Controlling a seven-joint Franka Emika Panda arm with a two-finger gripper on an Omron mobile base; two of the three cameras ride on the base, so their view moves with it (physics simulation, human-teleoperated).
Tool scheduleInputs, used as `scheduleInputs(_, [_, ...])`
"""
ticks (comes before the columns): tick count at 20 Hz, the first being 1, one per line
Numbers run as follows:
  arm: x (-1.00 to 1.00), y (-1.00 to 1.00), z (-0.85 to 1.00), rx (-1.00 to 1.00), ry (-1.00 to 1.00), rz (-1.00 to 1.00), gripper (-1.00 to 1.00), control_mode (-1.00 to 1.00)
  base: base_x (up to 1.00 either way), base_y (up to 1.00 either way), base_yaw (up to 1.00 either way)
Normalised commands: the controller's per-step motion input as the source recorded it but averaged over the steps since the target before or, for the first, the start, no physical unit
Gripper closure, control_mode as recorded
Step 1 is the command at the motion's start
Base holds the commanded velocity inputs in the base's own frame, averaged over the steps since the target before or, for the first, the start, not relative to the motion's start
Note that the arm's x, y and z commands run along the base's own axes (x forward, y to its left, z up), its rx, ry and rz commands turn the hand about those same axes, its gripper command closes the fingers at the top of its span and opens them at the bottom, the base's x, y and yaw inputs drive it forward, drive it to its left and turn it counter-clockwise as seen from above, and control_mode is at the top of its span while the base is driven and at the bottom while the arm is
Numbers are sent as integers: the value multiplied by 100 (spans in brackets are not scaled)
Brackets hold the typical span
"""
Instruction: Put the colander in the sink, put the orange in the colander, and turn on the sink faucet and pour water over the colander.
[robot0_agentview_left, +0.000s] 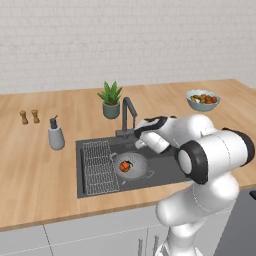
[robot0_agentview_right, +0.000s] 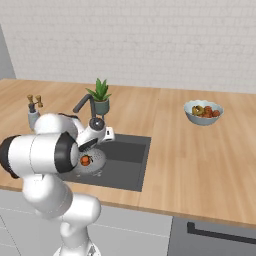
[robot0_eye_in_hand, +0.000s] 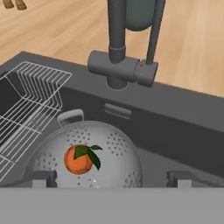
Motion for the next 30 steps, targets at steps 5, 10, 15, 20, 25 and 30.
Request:
scheduleInputs(5, [-28, -15, 45, 6, -12, -8, -100, -100, 0, 0, 0])
scheduleInputs(10, [-13, -7, 25, 5, -19, -9, -100, -100, 0, 0, 0])
scheduleInputs(15, [0, 0, 24, 5, -18, -10, -100, -100, 0, 0, 0])
scheduleInputs(20, [0, 0, 19, 5, -14, -10, -100, -100, 0, 0, 0])
scheduleInputs(25, [0, -1, 1, 5, -14, -5, -100, -100, 0, 0, 0])
scheduleInputs(30, [0, 0, 0, 2, -10, 0, -100, -100, 0, 0, 0])
